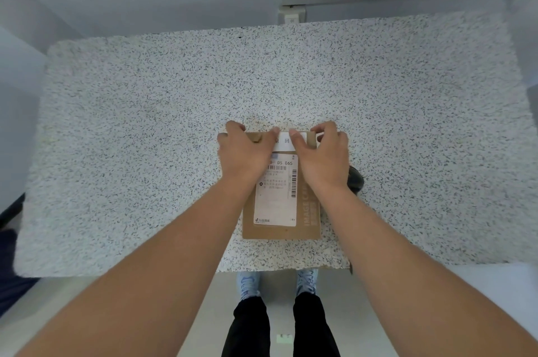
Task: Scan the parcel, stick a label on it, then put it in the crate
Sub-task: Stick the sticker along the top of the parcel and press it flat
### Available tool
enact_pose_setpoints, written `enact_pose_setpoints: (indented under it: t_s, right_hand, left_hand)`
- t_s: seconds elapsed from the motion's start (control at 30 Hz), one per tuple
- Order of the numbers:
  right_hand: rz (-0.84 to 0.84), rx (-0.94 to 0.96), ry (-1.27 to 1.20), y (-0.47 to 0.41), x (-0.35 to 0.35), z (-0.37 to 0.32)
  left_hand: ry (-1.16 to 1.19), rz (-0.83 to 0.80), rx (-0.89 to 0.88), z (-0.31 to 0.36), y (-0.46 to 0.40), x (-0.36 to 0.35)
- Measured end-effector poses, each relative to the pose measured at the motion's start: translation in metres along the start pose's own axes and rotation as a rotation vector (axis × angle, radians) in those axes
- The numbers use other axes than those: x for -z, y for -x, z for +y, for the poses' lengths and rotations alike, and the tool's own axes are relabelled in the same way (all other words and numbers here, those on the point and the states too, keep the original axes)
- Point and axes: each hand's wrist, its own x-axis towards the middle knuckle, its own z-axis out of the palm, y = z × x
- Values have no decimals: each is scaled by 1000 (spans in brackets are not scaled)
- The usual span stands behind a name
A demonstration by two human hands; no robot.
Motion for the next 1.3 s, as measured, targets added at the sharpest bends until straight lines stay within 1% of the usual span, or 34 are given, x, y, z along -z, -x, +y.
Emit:
enact_pose_setpoints:
  t_s: [0.1,0.23,0.33,0.43,0.57,0.7,0.83,0.9,1.07,1.17,1.3]
  right_hand:
    - [9,38,-15,-2,-2,0]
    - [1,44,-16,-4,0,3]
    - [-19,50,-15,-5,3,3]
    - [-59,38,-83,-3,8,4]
    - [-107,44,-72,7,12,6]
    - [-124,45,-103,9,13,10]
    - [-129,48,-141,16,15,17]
    - [-128,80,-107,24,16,18]
    - [-133,241,74,46,23,15]
    - [-150,276,187,63,27,18]
    - [-155,338,280,90,31,28]
  left_hand:
    - [6,-6,-4,-3,-2,0]
    - [38,-20,-18,-9,-4,4]
    - [28,-29,-95,-14,-3,7]
    - [4,-58,-172,-19,2,9]
    - [-24,-57,-205,-24,6,9]
    - [13,-64,-251,-28,9,9]
    - [-52,-93,-330,-40,22,13]
    - [-103,-126,-364,-46,28,16]
    - [-181,-194,-426,-57,45,28]
    - [-280,-219,-499,-64,58,38]
    - [-403,-271,-602,-76,75,44]
